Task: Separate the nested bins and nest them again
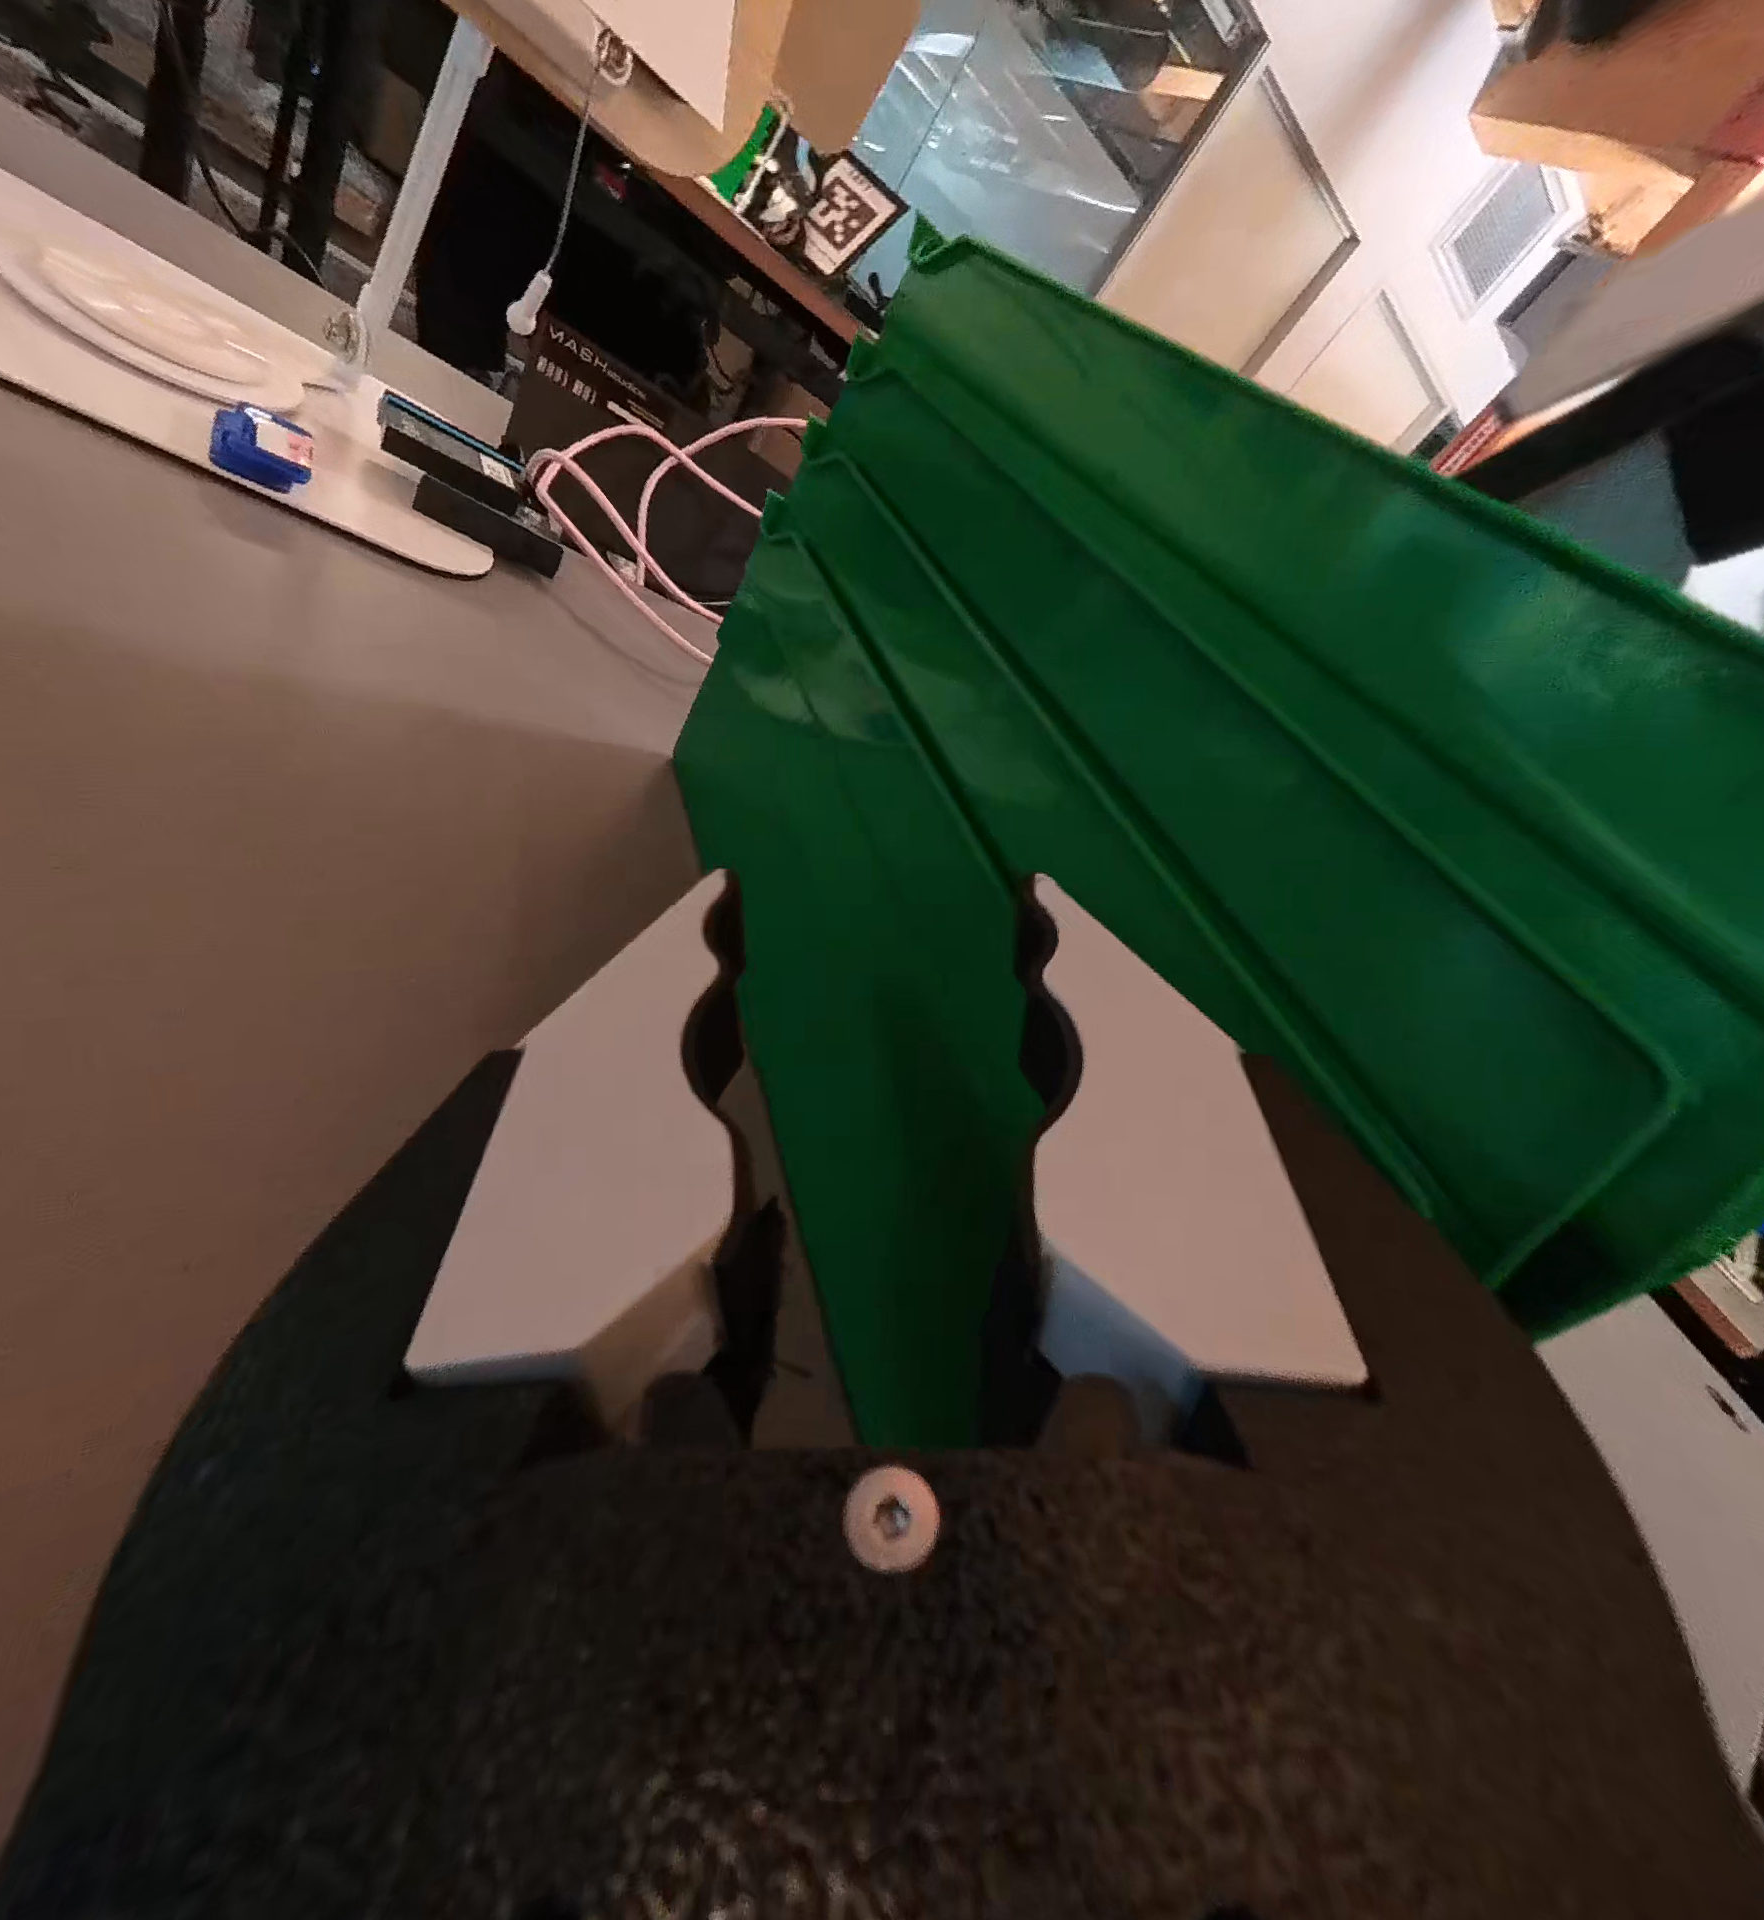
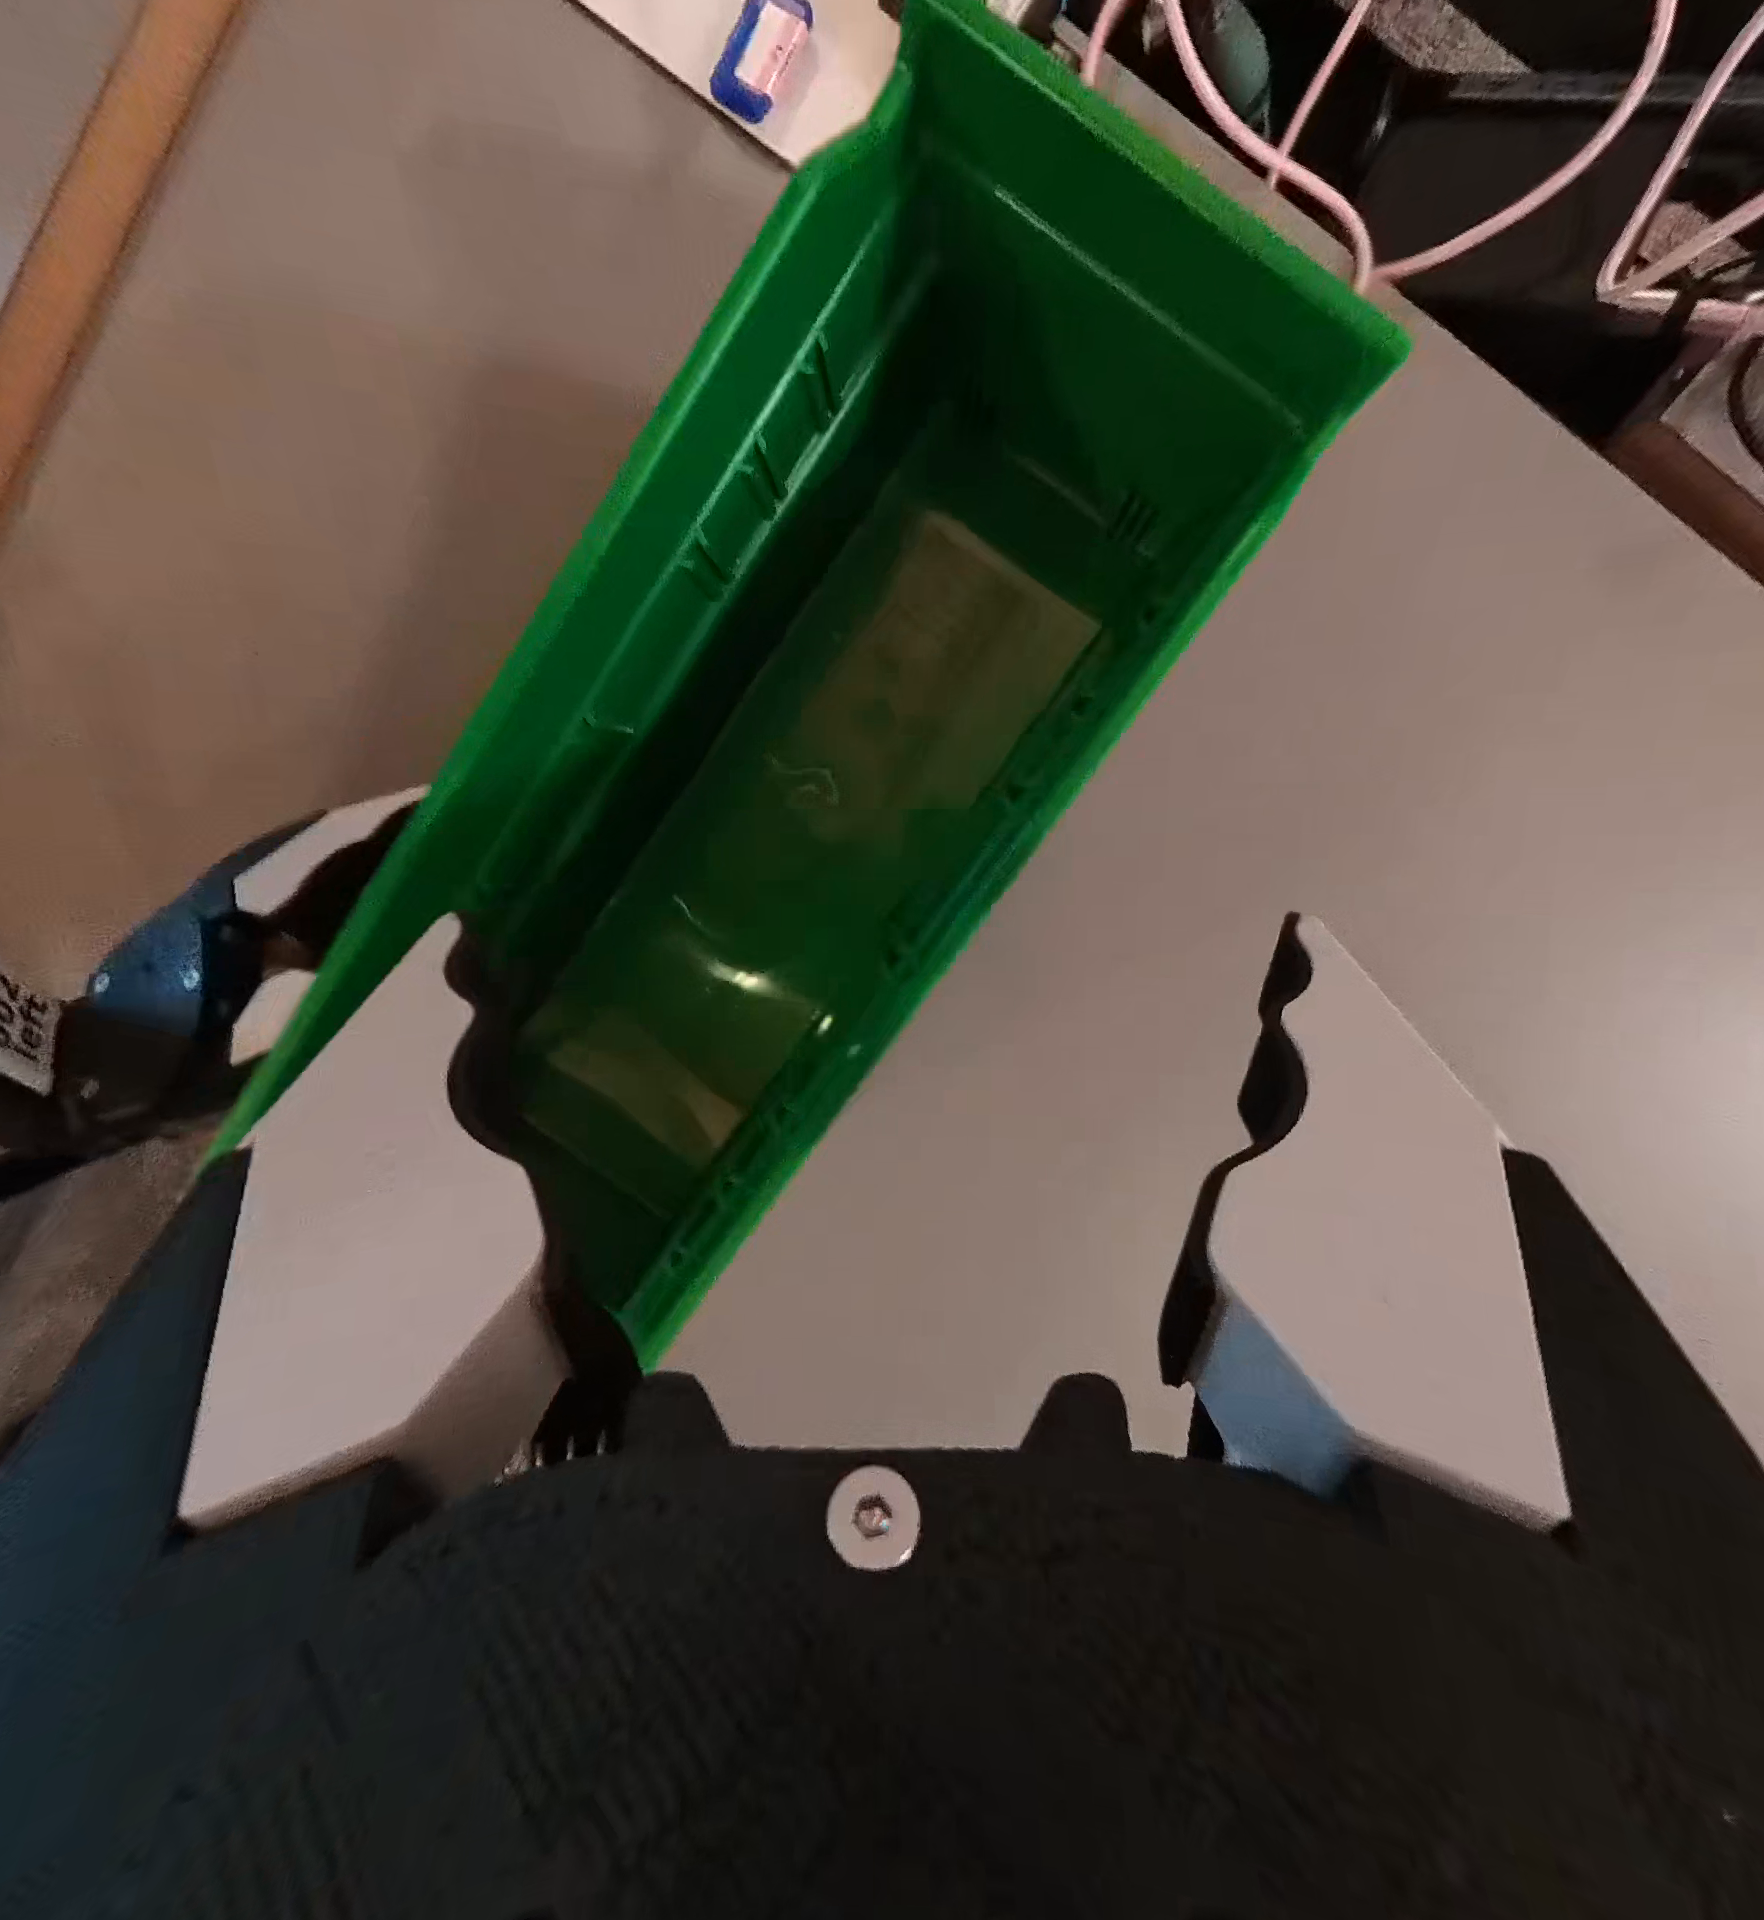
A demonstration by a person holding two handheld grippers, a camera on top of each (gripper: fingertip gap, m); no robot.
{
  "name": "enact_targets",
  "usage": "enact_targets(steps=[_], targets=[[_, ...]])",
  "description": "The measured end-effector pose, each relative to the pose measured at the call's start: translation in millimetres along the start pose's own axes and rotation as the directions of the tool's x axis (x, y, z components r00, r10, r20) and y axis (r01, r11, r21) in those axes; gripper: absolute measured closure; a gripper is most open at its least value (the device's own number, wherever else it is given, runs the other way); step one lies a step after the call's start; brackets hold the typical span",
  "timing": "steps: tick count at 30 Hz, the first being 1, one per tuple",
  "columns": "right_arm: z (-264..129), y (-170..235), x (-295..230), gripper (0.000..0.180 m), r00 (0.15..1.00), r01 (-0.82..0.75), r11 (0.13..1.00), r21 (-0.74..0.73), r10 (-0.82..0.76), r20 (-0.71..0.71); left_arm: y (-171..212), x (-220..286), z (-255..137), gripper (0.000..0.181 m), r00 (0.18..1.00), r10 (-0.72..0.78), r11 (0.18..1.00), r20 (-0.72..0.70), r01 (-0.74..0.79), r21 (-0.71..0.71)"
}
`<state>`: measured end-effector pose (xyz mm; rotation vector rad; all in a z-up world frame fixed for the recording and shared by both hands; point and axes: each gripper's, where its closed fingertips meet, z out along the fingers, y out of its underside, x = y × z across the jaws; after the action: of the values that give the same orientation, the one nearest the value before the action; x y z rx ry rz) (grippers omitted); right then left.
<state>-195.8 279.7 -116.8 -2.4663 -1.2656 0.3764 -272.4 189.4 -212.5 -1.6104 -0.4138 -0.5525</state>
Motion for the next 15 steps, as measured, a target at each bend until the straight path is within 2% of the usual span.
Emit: enact_targets(steps=[3,6,8,9,10,15], targets=[[7.4,-1.1,-14.1,0.036,0.999,-0.032,0.998,-0.054,0.031,-0.025,1.4,12.1,2.2,0.148,0.998,-0.013,1.000,-0.066,0.013,-0.005],[16.8,2.1,-33.7,0.035,0.999,-0.046,0.992,-0.121,0.047,-0.002,8.8,21.5,7.1,0.151,0.996,0.037,0.998,-0.083,-0.041,-0.050],[23.5,7.9,-30.0,0.031,0.997,-0.047,0.984,-0.169,0.035,-0.075,12.7,22.5,8.2,0.136,0.993,0.072,0.994,-0.089,-0.079,-0.074],[26.8,13.1,-24.9,0.030,0.992,-0.050,0.979,-0.200,0.026,-0.123,10.9,21.2,6.8,0.123,0.993,0.078,0.995,-0.092,-0.084,-0.063],[30.0,19.1,-22.9,0.031,0.989,-0.059,0.971,-0.230,0.026,-0.146,5.2,17.7,4.3,0.117,0.994,0.058,0.998,-0.087,-0.061,-0.032],[32.4,18.8,-15.8,0.051,0.976,-0.097,0.967,-0.237,0.046,-0.212,-27.2,1.1,-18.7,0.118,0.987,-0.094,0.985,-0.129,0.111,0.130]])
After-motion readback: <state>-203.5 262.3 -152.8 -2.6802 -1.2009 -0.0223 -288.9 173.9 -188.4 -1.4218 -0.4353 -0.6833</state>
